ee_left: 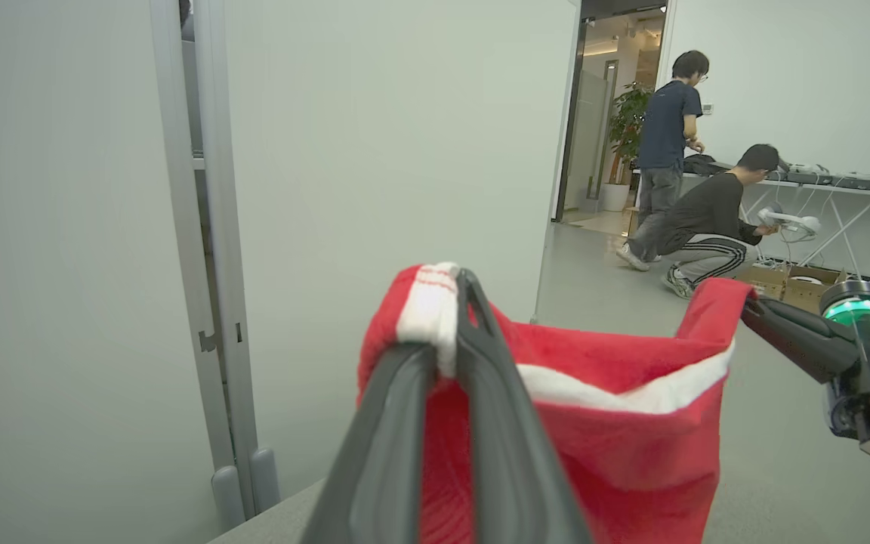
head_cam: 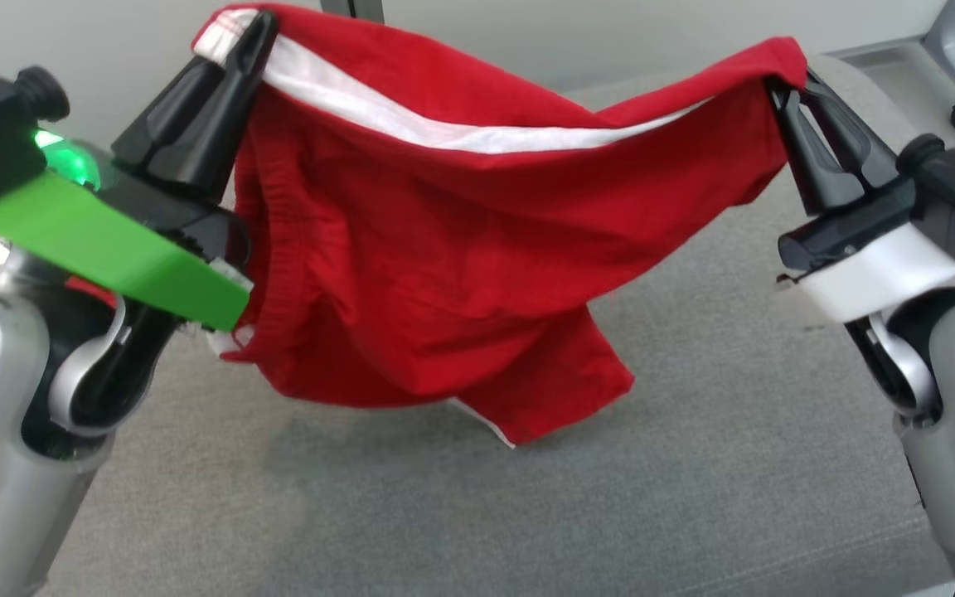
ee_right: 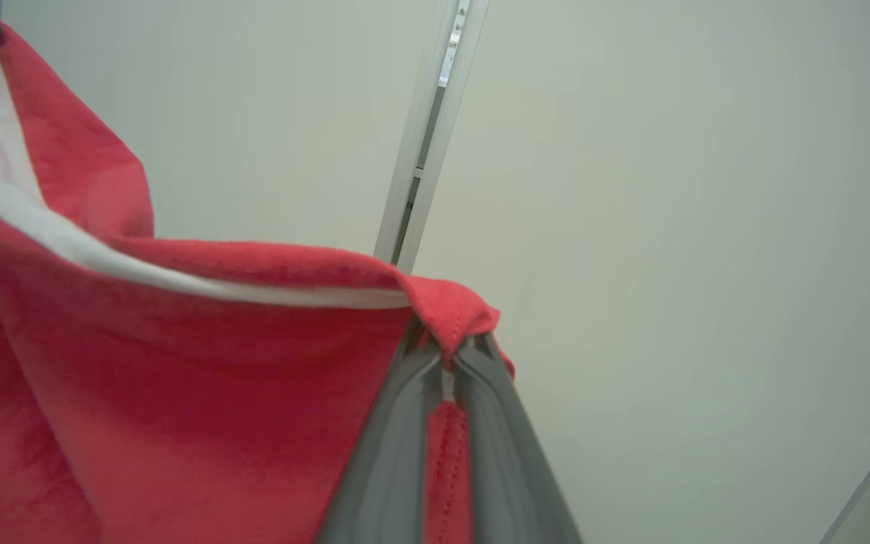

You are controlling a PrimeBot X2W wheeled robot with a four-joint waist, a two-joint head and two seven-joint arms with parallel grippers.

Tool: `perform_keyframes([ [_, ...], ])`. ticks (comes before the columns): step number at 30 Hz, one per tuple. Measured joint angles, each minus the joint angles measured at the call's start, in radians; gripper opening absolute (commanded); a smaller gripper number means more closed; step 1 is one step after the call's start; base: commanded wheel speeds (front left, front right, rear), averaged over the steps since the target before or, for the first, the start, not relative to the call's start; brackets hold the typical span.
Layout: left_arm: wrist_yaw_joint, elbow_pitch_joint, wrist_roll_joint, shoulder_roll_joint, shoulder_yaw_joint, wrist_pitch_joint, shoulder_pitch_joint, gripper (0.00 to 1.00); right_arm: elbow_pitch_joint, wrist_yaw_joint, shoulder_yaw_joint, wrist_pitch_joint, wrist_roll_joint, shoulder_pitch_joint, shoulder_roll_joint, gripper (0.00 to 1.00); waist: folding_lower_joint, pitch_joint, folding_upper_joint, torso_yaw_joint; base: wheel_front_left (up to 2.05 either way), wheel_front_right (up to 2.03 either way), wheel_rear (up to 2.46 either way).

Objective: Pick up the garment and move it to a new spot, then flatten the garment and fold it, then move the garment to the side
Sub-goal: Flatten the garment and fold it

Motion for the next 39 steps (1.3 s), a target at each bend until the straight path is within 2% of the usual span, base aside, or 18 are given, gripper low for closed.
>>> perform_keyframes([
  [3, -0.019, 0.057, 0.020, -0.031, -0.017, 0.001, -0.075, 0.00, 0.070, 0.000, 0.017, -0.028, 0.000, -0.084, -0.002, 0.00, 0.0000, 0.046, 0.0000, -0.001, 0.00, 0.00, 0.00],
  [5, -0.035, 0.139, 0.042, -0.068, -0.015, -0.016, -0.177, 0.00, 0.158, 0.000, 0.024, -0.069, -0.017, -0.209, -0.003, 0.00, 0.0000, 0.096, 0.0000, -0.003, 0.00, 0.00, 0.00],
  [11, -0.062, 0.324, 0.121, -0.149, -0.001, -0.128, -0.405, 0.00, 0.328, 0.000, -0.002, -0.167, -0.103, -0.471, 0.020, 0.00, 0.0000, 0.198, 0.0001, -0.012, 0.00, 0.00, 0.00],
  [16, -0.082, 0.447, 0.148, -0.192, -0.017, -0.213, -0.456, 0.00, 0.438, 0.000, -0.016, -0.228, -0.172, -0.546, 0.058, 0.00, 0.0000, 0.267, 0.0000, -0.021, 0.00, 0.00, 0.00],
  [22, -0.104, 0.520, 0.146, -0.191, -0.068, -0.281, -0.345, 0.00, 0.554, 0.000, 0.002, -0.274, -0.187, -0.456, 0.096, 0.00, 0.0000, 0.321, 0.0000, -0.027, 0.00, 0.00, 0.00],
  [28, -0.114, 0.486, 0.119, -0.155, -0.126, -0.340, -0.167, 0.00, 0.599, 0.000, 0.030, -0.302, -0.161, -0.308, 0.109, 0.00, 0.0000, 0.313, 0.0000, -0.026, 0.00, 0.00, 0.00],
  [34, -0.109, 0.379, 0.108, -0.121, -0.149, -0.376, 0.029, 0.00, 0.544, 0.000, 0.026, -0.312, -0.124, -0.131, 0.118, 0.00, 0.0000, 0.271, 0.0001, -0.022, 0.00, 0.00, 0.00],
  [39, -0.063, 0.273, 0.102, -0.098, -0.147, -0.389, 0.187, 0.00, 0.430, 0.000, 0.011, -0.287, -0.118, 0.035, 0.131, 0.00, 0.0000, 0.224, 0.0000, -0.020, 0.00, 0.00, 0.00],
])
